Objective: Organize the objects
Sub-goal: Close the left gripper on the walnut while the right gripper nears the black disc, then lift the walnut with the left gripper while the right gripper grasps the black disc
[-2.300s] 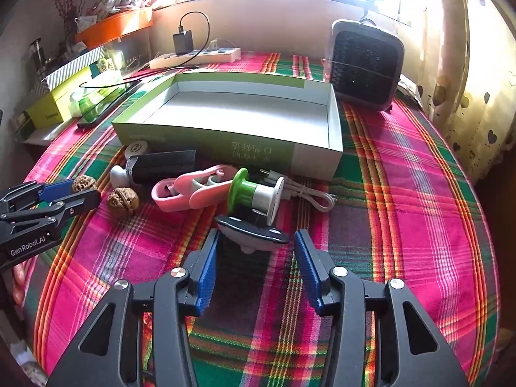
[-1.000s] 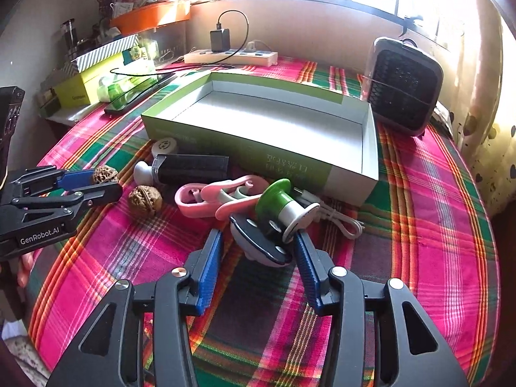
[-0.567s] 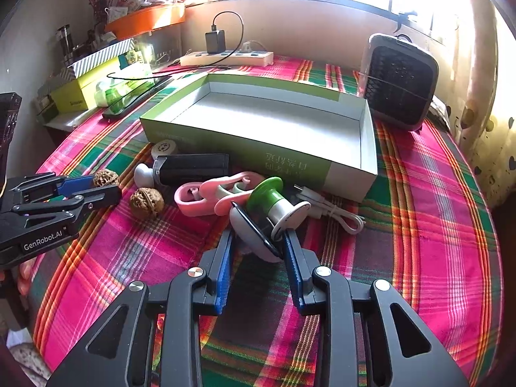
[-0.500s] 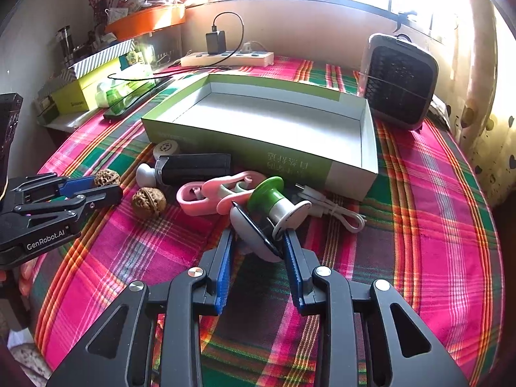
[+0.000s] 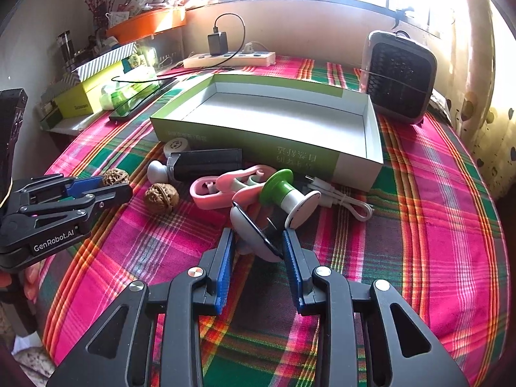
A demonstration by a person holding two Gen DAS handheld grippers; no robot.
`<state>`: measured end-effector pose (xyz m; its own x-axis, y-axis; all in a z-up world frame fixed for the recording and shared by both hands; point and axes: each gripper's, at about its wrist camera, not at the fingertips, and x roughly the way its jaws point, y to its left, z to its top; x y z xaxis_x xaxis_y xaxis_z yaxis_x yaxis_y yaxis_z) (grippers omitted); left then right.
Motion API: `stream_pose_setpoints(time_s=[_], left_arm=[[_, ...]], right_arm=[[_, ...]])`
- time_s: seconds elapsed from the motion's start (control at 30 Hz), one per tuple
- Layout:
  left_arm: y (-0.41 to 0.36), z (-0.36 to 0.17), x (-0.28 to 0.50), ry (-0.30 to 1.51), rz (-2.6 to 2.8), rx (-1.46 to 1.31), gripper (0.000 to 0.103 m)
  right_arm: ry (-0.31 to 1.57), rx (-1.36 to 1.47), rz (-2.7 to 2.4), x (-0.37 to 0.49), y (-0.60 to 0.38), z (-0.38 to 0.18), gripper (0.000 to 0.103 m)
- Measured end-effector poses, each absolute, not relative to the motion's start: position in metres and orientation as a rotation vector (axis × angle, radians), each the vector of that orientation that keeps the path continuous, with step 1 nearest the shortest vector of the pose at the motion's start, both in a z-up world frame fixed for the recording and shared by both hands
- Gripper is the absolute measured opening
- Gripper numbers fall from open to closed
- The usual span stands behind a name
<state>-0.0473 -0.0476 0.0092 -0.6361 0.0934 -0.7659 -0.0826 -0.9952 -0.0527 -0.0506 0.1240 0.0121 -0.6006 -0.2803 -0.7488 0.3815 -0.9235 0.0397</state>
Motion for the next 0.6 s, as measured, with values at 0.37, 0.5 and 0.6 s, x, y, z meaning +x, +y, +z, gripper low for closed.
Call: stream_pose_setpoints(time_s=[0.37,0.5,0.6], left_arm=[[-0.040,0.025,-0.040,-0.009,2.765,-1.223,0.027],[-0.037,0.032,-0.040,-0.019,2.762,-1.192,0.027],[-0.035,0.037,-0.042,-0.020,2.760,-1.176,0.027]], right_arm=[[0.156,1.115,-2.521,-0.045,0.124,0.021,0.032],[0.156,1.099,-2.525,-0.045,0.123,0.025,0.032],[0.154,1.094,-2.526,-0.046,0.123,0.027,0.031]])
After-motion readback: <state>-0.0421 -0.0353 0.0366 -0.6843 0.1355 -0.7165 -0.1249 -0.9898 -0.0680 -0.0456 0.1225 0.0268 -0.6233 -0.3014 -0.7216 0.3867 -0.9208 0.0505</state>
